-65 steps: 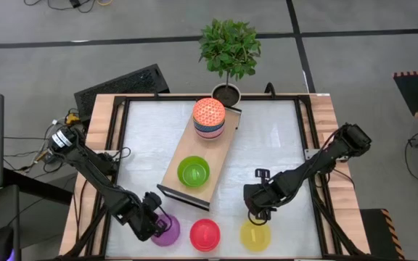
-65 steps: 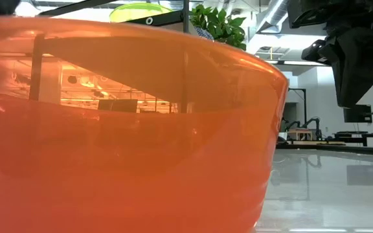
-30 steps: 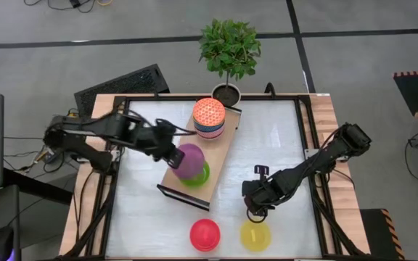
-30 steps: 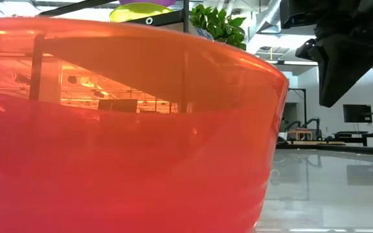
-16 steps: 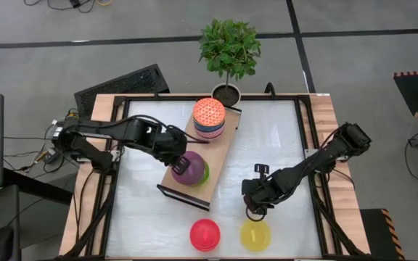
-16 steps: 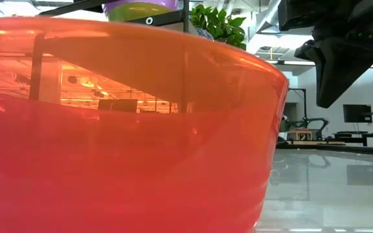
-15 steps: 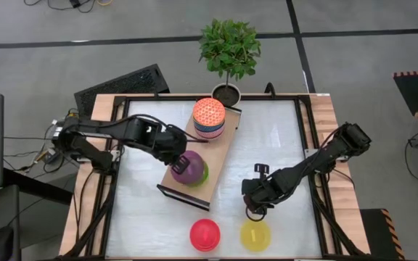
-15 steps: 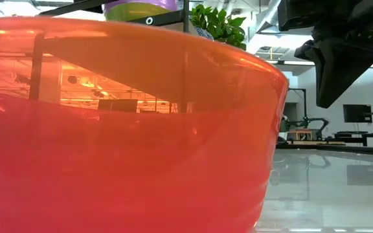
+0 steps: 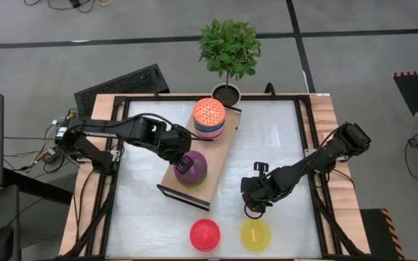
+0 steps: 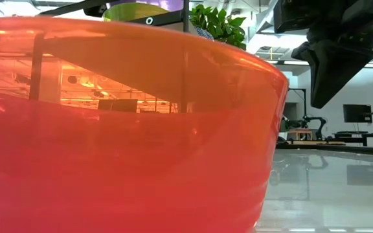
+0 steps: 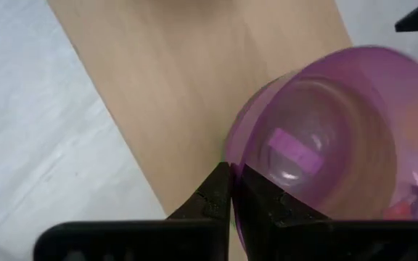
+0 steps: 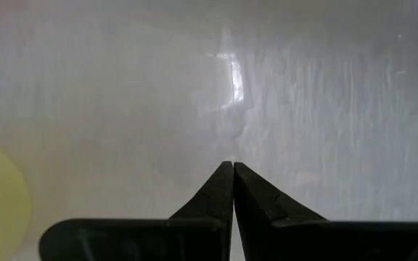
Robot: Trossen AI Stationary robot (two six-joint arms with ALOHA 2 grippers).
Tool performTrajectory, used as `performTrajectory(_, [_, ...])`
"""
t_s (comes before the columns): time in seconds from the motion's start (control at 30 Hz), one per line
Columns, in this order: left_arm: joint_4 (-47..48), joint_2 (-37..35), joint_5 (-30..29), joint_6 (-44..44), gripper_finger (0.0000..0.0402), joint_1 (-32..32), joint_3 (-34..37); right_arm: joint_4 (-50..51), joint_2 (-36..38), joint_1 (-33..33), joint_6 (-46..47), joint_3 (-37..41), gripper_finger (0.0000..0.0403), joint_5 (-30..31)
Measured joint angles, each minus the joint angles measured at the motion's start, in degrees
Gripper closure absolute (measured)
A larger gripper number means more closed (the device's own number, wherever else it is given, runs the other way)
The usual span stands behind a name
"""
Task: Place and stack bowls onto a shelf
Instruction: Stack the purple bowl on top of the green bowl on the shelf, then stack the yellow bowl on top of the purple bowl on the shelf
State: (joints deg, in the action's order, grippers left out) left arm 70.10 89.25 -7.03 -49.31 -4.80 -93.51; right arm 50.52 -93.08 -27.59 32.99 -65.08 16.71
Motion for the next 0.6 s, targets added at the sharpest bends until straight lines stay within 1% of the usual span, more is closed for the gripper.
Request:
performTrajectory(0.13, [-0.76,0.02,-0.25,2.42,0.0369,0.00,0.00,0.00,0.00,0.21,0.01,0.00,0.0365,0.02])
performTrajectory(0.4, [-0.72,0.02,0.37,5.70,0.0275,0.01,-0.03,0.02,0.00,0.37,0.00,0.00,0.0365,0.02])
performTrajectory(0.5, [-0.51,0.00,0.44,6.74,0.0248,0.02,-1.20,0.07,0.02,0.37,-0.07,0.00,0.0365,0.01])
performTrajectory(0.6, [-0.11,0.02,0.46,6.63,0.0232,0.02,-3.39,0.82,0.78,0.37,-0.87,0.02,0.0365,-1.13])
